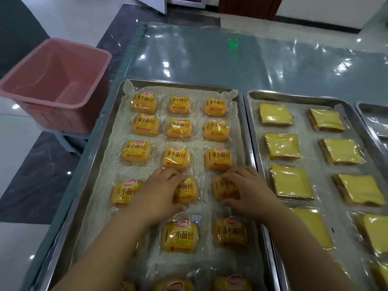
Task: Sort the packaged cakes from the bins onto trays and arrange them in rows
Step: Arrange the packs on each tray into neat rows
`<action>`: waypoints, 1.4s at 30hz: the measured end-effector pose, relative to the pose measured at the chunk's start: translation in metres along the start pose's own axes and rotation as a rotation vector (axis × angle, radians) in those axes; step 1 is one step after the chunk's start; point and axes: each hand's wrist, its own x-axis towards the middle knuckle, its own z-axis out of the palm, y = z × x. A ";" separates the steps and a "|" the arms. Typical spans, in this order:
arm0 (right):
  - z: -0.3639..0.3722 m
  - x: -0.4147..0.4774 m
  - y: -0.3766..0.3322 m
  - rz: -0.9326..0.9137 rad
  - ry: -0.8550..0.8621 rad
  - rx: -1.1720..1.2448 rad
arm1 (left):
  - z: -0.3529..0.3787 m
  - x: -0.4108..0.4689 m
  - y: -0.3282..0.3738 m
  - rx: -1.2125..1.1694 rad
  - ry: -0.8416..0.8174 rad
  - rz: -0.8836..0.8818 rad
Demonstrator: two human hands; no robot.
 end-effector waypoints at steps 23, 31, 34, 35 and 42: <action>0.009 -0.011 -0.012 0.029 -0.018 0.054 | 0.000 -0.017 -0.007 0.021 0.060 -0.030; 0.010 -0.046 -0.014 0.006 0.177 0.126 | -0.001 -0.042 0.009 -0.233 0.213 -0.028; 0.014 -0.066 -0.014 -0.011 0.137 0.145 | 0.005 -0.058 0.016 -0.157 0.096 0.062; 0.016 -0.071 -0.015 -0.018 0.092 0.141 | 0.009 -0.064 0.018 -0.117 0.038 0.082; 0.026 -0.083 -0.026 0.008 -0.079 -0.025 | 0.028 -0.076 0.024 0.002 -0.059 0.080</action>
